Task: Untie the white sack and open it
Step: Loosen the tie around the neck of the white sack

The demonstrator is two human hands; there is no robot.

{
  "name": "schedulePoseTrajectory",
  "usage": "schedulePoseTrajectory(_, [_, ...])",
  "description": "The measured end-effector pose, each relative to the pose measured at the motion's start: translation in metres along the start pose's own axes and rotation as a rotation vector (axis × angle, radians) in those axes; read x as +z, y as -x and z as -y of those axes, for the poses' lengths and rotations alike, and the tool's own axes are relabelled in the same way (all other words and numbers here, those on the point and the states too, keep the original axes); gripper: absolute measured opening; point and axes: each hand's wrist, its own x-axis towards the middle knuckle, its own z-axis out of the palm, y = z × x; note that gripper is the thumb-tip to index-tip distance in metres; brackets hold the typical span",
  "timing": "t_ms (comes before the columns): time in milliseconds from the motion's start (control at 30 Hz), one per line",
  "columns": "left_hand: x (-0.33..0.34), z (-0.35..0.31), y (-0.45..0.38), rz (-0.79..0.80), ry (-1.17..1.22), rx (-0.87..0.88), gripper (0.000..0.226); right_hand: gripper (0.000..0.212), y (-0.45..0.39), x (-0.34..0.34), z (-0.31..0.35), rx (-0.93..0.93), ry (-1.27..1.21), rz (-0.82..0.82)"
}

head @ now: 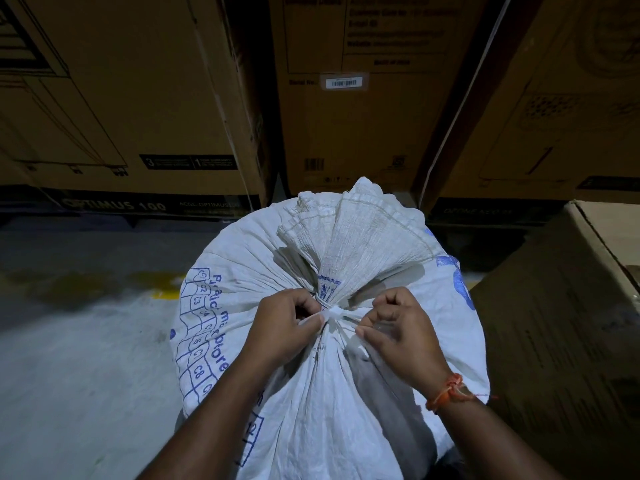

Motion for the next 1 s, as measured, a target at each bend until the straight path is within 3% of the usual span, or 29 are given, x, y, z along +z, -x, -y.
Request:
schedulePoseTrajectory(133, [0.001, 0.0, -0.002, 0.008, -0.013, 0.002, 0.005, 0.018, 0.006, -0.022, -0.01, -0.052, 0.091, 0.219])
schedulePoseTrajectory(200, [0.003, 0.001, -0.004, 0.007, -0.024, 0.006, 0.01, 0.032, 0.007, -0.027, -0.013, -0.069, 0.178, 0.291])
schedulePoseTrajectory(300, [0.005, 0.0, -0.006, -0.009, -0.032, -0.013, 0.011, 0.02, 0.006, -0.027, -0.013, -0.017, 0.17, 0.273])
schedulePoseTrajectory(367, [0.004, -0.002, -0.006, -0.01, -0.037, -0.038, 0.021, 0.007, 0.002, -0.024, -0.01, 0.026, 0.101, 0.176])
schedulePoseTrajectory(467, [0.002, -0.004, -0.007, -0.001, -0.069, -0.035, 0.029, 0.024, -0.006, -0.016, -0.001, 0.118, -0.044, 0.011])
schedulePoseTrajectory(600, [0.003, -0.003, -0.011, 0.038, -0.069, -0.015, 0.004, 0.041, -0.011, 0.004, 0.012, 0.226, -0.063, 0.091])
schedulePoseTrajectory(667, [0.004, 0.001, -0.011, 0.095, -0.017, -0.047, 0.002, 0.032, -0.012, 0.015, 0.013, 0.25, -0.027, 0.141])
schedulePoseTrajectory(733, [0.003, 0.001, -0.008, 0.146, 0.025, -0.065, 0.015, 0.008, -0.014, 0.02, 0.011, 0.219, 0.049, 0.153])
schedulePoseTrajectory(1000, [0.005, -0.003, -0.009, 0.072, 0.201, -0.165, 0.05, 0.007, -0.017, 0.018, 0.007, 0.169, 0.111, 0.107])
